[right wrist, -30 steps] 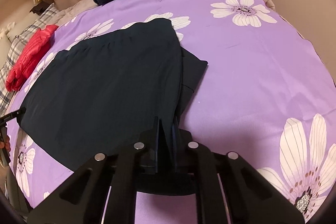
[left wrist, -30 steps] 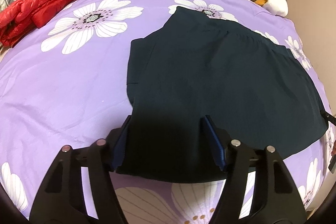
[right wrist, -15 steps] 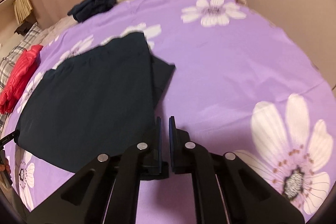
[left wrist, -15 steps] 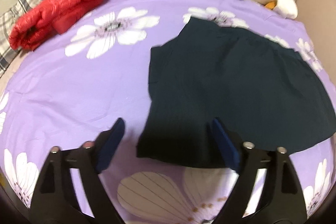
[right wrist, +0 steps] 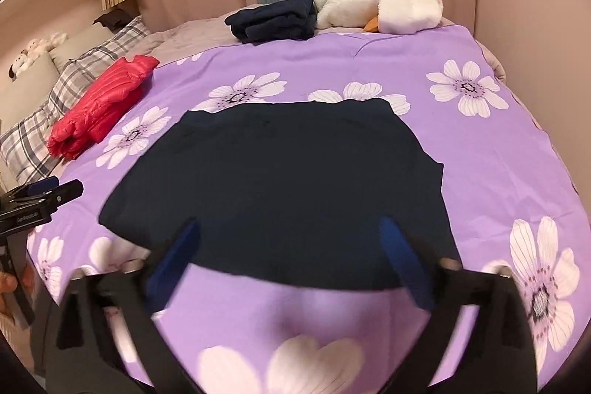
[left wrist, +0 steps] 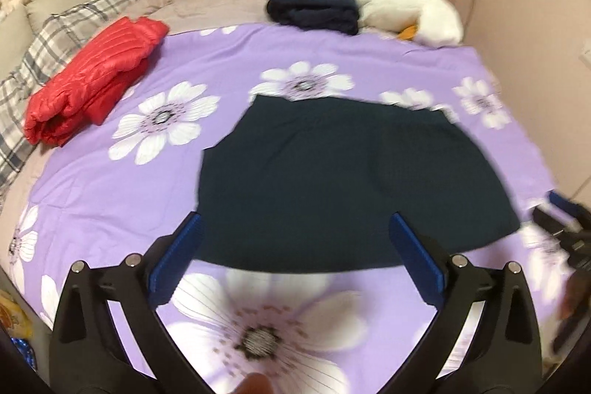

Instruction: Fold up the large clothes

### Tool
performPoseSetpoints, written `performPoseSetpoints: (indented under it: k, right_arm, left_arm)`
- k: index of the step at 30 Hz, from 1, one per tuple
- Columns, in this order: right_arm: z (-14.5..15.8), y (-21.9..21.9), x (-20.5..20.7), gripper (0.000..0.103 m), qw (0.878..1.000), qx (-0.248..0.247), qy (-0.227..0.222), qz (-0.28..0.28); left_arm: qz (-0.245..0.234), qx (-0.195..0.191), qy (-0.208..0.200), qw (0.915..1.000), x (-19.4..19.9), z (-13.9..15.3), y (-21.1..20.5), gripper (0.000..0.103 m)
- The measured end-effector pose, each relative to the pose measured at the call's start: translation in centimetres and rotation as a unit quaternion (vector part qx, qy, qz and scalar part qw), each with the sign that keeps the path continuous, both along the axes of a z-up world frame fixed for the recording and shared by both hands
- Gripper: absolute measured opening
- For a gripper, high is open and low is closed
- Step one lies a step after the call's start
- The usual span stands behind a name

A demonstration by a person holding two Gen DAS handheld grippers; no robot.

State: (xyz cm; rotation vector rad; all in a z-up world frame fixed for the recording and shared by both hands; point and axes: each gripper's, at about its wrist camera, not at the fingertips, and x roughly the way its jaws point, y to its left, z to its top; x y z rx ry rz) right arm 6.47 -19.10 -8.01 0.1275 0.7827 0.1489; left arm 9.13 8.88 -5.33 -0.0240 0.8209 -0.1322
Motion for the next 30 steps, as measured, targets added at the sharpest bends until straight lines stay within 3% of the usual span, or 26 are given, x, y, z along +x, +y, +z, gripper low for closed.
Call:
performPoseSetpoints:
  k: [4, 7, 14, 19, 30]
  right_arm:
    - [3.9, 2.2, -1.5, 0.102, 0.999, -0.039, -0.001, -0.016]
    - [7.0, 2.6, -2.9, 0.102, 0.999, -0.033, -0.008, -0.026]
    - [12.7, 3.0, -6.6, 0.102, 0.997, -0.048, -0.056, -0.035]
    - [12.5, 2.7, -7.8, 0.102, 0.997, -0.051, -0.05, -0.036]
    - [10.4, 2.1, -7.5, 0.102, 0.998, -0.036, -0.013, -0.052]
  left_arm:
    - [-0.025, -0.014, -0.014, 0.9995, -2.4, 4.1, -1.7, 0.101]
    - [-0.039, -0.02, -0.018, 0.9989, -3.7, 6.9, -2.8, 0.101]
    - [-0.001, 0.064, -0.063, 0.996, -6.9, 11.0, -5.1, 0.101]
    - [-0.004, 0.048, -0.048, 0.9977, -7.6, 10.7, -5.0, 0.101]
    - [-0.001, 0.055, -0.02, 0.9983, -7.4, 8.9, -5.2, 0.101]
